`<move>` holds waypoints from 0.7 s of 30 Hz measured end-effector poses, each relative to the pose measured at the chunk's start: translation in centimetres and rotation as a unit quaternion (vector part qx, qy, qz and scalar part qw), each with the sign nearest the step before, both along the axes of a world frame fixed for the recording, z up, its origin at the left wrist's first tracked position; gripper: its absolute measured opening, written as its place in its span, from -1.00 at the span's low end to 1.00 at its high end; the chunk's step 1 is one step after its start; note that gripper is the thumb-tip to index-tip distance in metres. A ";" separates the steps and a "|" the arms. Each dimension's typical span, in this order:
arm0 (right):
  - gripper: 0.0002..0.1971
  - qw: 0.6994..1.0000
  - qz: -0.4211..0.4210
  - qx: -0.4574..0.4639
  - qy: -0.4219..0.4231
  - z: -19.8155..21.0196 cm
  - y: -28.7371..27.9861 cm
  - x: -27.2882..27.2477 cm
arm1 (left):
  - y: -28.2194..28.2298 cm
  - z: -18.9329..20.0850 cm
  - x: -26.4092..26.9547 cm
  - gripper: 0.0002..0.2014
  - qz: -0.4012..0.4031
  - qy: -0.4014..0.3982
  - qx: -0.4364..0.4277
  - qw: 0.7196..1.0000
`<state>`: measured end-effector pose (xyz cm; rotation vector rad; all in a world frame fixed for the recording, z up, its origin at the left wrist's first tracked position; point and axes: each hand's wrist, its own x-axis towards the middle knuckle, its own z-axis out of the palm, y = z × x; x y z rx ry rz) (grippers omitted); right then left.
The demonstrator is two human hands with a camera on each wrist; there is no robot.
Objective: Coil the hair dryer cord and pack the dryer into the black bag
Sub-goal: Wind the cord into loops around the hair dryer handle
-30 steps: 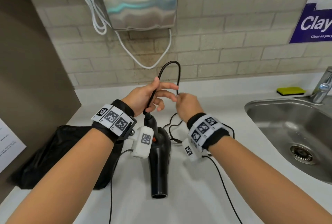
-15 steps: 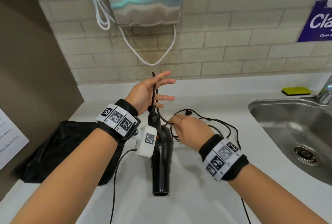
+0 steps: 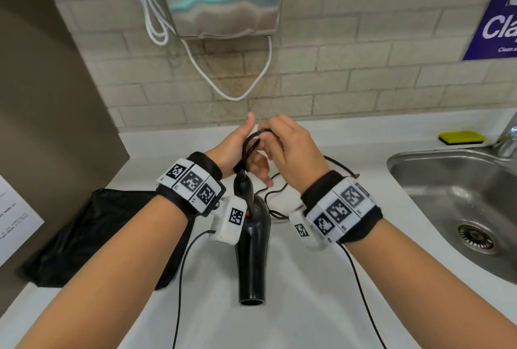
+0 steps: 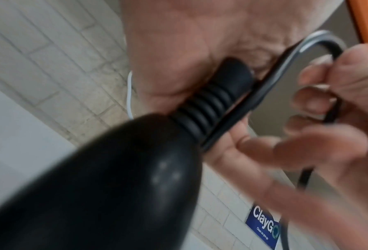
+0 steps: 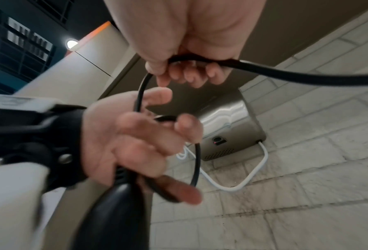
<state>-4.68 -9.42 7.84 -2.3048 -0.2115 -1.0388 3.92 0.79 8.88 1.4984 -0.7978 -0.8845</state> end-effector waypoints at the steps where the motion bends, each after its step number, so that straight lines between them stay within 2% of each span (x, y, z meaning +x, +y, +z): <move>1: -0.74 1.000 -0.013 0.013 0.017 0.4 -0.1 0.5 | 0.0 0.0 0.1 -0.10 -0.010 0.003 0.016 1.000; 4: -0.75 0.994 -0.048 0.045 0.088 1.0 -0.5 1.6 | 0.1 -0.2 0.6 -0.04 -0.045 0.012 0.059 0.997; 8: -0.72 0.977 -0.006 0.142 0.162 0.1 -1.3 2.7 | 0.4 -0.7 1.1 -0.14 -0.090 0.040 0.042 0.994; 12: -0.75 0.962 0.017 0.212 0.170 -0.8 -1.5 2.8 | 0.2 -0.8 1.0 -0.13 -0.055 0.020 0.034 0.998; 16: -0.75 0.968 0.003 0.204 0.144 -1.0 -1.6 2.6 | 0.1 -0.8 0.8 -0.35 0.000 0.042 0.014 0.999; 18: -0.75 0.966 0.026 0.210 0.148 -1.2 -1.8 2.3 | 0.3 -0.8 0.9 -0.47 0.006 0.059 0.007 0.998; 21: -0.74 0.965 0.061 0.207 0.147 -1.3 -1.9 2.0 | 0.4 -0.8 1.1 -0.53 0.004 0.072 0.002 0.997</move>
